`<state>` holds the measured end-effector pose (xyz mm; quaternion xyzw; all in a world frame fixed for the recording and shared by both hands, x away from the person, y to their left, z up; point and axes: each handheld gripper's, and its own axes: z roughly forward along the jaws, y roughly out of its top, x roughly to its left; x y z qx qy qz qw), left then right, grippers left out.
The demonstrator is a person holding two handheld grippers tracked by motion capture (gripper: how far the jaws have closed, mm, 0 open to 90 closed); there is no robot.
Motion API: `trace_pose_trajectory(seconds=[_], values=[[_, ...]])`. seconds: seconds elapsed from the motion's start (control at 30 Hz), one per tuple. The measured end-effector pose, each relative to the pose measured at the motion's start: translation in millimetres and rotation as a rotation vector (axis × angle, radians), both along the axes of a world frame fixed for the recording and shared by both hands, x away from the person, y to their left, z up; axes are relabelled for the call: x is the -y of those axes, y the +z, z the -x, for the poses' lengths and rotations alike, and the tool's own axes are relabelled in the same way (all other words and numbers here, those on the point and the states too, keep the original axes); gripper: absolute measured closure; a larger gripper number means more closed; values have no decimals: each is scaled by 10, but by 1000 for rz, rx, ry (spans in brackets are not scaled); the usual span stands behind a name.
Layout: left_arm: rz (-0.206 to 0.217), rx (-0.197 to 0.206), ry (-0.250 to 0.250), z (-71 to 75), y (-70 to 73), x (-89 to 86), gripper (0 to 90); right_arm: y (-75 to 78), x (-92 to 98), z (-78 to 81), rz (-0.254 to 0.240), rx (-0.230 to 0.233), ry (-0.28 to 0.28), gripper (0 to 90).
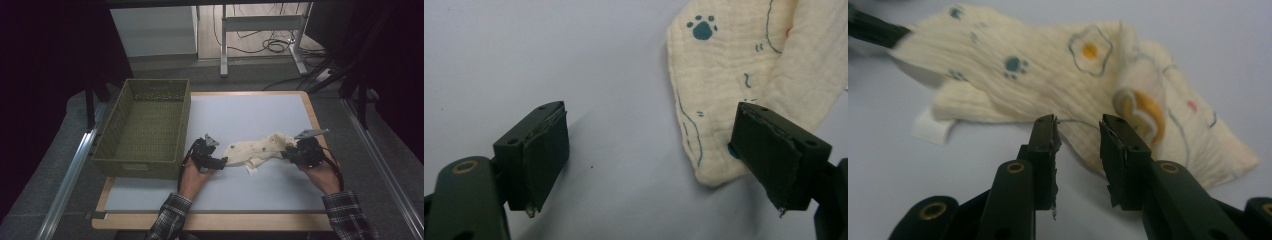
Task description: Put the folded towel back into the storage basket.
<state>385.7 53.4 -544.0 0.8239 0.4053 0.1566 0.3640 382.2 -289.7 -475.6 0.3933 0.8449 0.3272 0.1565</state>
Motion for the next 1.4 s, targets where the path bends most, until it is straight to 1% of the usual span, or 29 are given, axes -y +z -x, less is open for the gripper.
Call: trace_pose_trajectory(seconds=[0.07,0.1,0.13,0.2,0.23,0.27,0.3,0.37,0.4,0.43,0.53,0.57,0.6,0.63,0.67,0.8,0.93,0.97,1.0,1.03,1.1,1.13,1.17,1.2,1.23,1.27,1.3,1.33,1.4], values=[[-1,0,1,0,0,0,160,-149,13,-81,4,6,-28,622],[-1,0,0,0,1,-1,160,-192,16,-110,11,10,-39,620],[0,0,1,1,0,0,161,-302,14,-182,26,5,-57,627],[4,1,-4,6,1,0,166,-345,9,-202,33,3,-59,648],[6,7,-22,12,5,-5,252,-398,4,-188,10,13,-43,818],[11,12,-35,21,7,-2,252,-398,4,-188,10,13,-43,818],[16,16,-49,30,9,-1,291,-397,-8,-173,6,9,-38,873],[19,22,-74,48,19,3,425,-374,-52,-137,57,20,-30,888],[26,19,-74,56,21,8,504,-352,-68,-119,76,13,-25,890],[31,18,-77,68,24,15,583,-334,-68,-107,76,14,-22,891],[33,17,-115,103,32,62,855,-223,-25,-22,45,21,-17,891],[35,15,-107,116,39,77,881,-134,24,72,33,25,-13,891],[52,7,-120,126,47,81,881,-134,24,72,33,25,-13,891],[86,-13,-130,150,67,86,884,-91,51,131,26,29,-11,891],[97,-7,-143,174,89,89,884,-42,90,212,13,29,-12,890],[121,26,-189,390,251,125,881,63,219,471,-3,24,1,890],[156,33,-230,599,386,98,879,103,343,744,-10,13,6,890],[174,15,-257,698,403,85,877,101,409,865,-4,8,8,890],[174,15,-257,698,403,85,876,101,409,865,-4,8,8,890],[179,5,-270,744,396,83,876,94,451,932,-6,-1,4,889],[185,-30,-302,823,350,94,857,68,528,1044,-15,-22,-3,887],[183,-43,-311,850,323,106,816,32,587,1107,-22,-40,-4,884],[177,-44,-315,867,307,116,762,-6,627,1148,-29,-60,-9,880],[170,-30,-308,872,309,122,680,-47,660,1180,-32,-78,-13,867],[159,-7,-290,858,335,126,620,-82,689,1202,-37,-85,-15,841],[159,3,-280,838,360,127,574,-100,720,1213,-43,-88,-21,820],[162,8,-276,808,389,126,538,-88,747,1202,-46,-74,-31,792],[168,16,-270,753,440,132,538,-88,747,1202,-46,-74,-31,792],[144,47,-252,648,510,169,536,-23,769,1125,-65,-49,-47,767]])
